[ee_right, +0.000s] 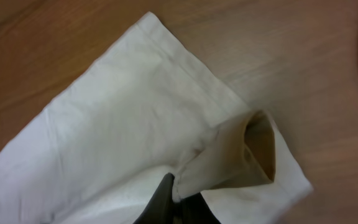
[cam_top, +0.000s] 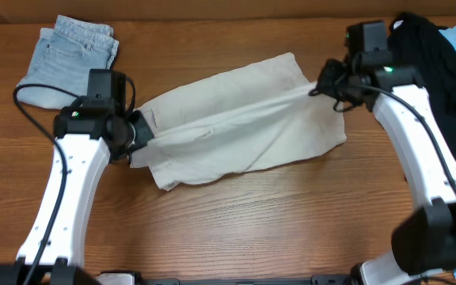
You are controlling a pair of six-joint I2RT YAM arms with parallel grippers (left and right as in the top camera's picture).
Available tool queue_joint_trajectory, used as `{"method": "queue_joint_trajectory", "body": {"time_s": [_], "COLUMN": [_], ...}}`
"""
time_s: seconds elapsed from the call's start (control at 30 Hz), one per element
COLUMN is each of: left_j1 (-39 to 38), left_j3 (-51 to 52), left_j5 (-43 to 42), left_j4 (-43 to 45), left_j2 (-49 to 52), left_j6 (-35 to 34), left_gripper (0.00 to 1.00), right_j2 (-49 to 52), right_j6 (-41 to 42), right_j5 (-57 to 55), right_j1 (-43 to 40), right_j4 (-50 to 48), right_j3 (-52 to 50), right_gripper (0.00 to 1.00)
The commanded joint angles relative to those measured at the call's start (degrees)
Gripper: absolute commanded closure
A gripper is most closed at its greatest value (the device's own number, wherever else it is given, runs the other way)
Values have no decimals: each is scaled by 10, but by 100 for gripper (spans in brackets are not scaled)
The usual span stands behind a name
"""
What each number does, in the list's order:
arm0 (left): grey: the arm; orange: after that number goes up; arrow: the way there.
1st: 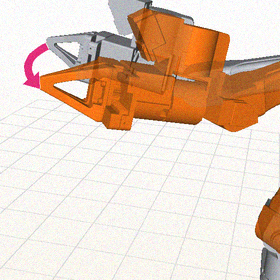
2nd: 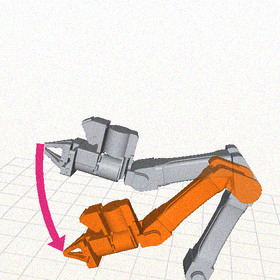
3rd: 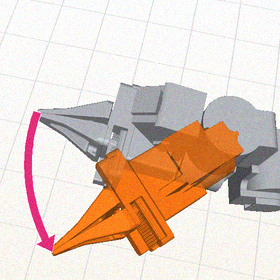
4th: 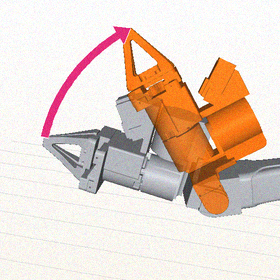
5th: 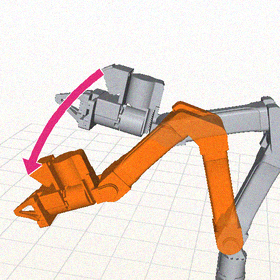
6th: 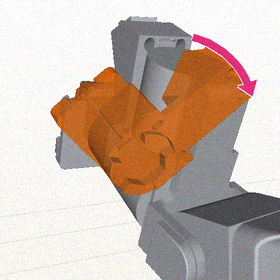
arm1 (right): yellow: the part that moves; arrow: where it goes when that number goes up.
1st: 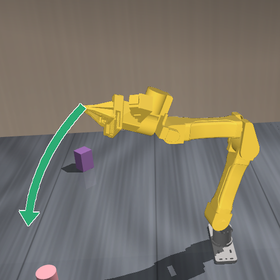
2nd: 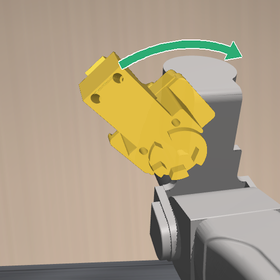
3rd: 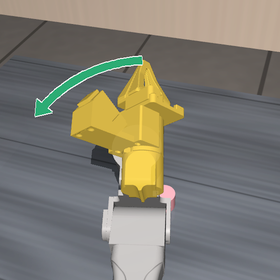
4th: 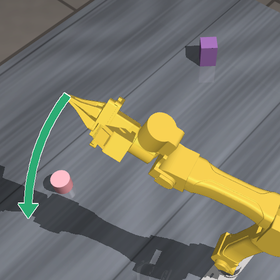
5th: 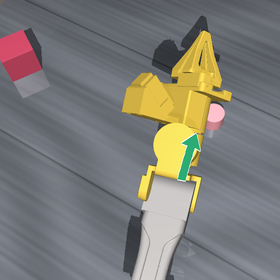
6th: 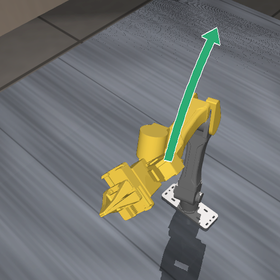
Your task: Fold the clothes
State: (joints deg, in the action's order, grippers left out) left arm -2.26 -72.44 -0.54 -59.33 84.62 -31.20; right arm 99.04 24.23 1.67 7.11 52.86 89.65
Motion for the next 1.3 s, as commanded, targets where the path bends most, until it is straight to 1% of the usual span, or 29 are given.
{"method": "queue_joint_trajectory", "body": {"time_s": [0.0, 0.2, 0.33, 0.37, 0.4, 0.43, 0.47, 0.5, 0.53, 0.57, 0.63, 0.7, 0.8, 0.87, 0.97, 1.03, 1.07, 1.1, 1.27], "left_j1": [8, 8, 8, 8, 8, 8, 8, 8, 8, 8, 12, 17, 32, 44, 58, 65, 70, 72, 67], "left_j3": [7, 7, 7, 7, 7, 7, 7, 7, 7, 6, -4, -29, -88, -136, -193, -223, -245, -252, -249], "left_j5": [117, 131, 132, 132, 132, 132, 133, 137, 144, 145, 141, 128, 90, 50, -10, -19, -20, -23, -60], "left_j4": [50, 168, 238, 254, 268, 279, 290, 300, 307, 316, 320, 299, 229, 170, 92, 39, -10, -31, -68], "left_j2": [44, 107, 138, 146, 153, 157, 162, 165, 166, 166, 164, 164, 164, 164, 164, 164, 164, 164, 175], "left_j6": [-10, -10, -10, -10, -10, -10, -10, -10, -10, -10, -10, -10, -9, 5, 61, 82, 96, 102, 153], "left_gripper": [93, 90, 87, 84, 81, 74, 58, 38, 12, 0, 0, 0, 0, 0, 0, 0, 0, 0, 0], "right_j2": [49, 113, 145, 153, 162, 169, 176, 180, 184, 184, 177, 161, 124, 103, 98, 104, 115, 124, 165], "right_j6": [-22, -23, -52, -59, -69, -74, -79, -80, -80, -80, -80, -79, -76, -85, -150, -187, -224, -239, -254], "right_j5": [-20, 0, 17, 21, 24, 24, 24, 23, 23, 23, 23, 26, 34, 54, 103, 125, 146, 152, 165], "right_j1": [-17, -8, 3, 6, 10, 12, 15, 16, 17, 17, 13, 3, -21, -47, -84, -101, -112, -115, -110], "right_j4": [-73, -189, -247, -261, -274, -283, -292, -298, -301, -300, -285, -258, -207, -173, -132, -106, -81, -67, -37], "right_j3": [11, 11, 11, 11, 11, 11, 11, 11, 11, 11, 12, 12, 12, 12, 12, 9, 4, 3, 3], "right_gripper": [96, 96, 96, 95, 88, 69, 33, 0, 0, 0, 0, 0, 0, 0, 0, 0, 0, 0, 0]}}
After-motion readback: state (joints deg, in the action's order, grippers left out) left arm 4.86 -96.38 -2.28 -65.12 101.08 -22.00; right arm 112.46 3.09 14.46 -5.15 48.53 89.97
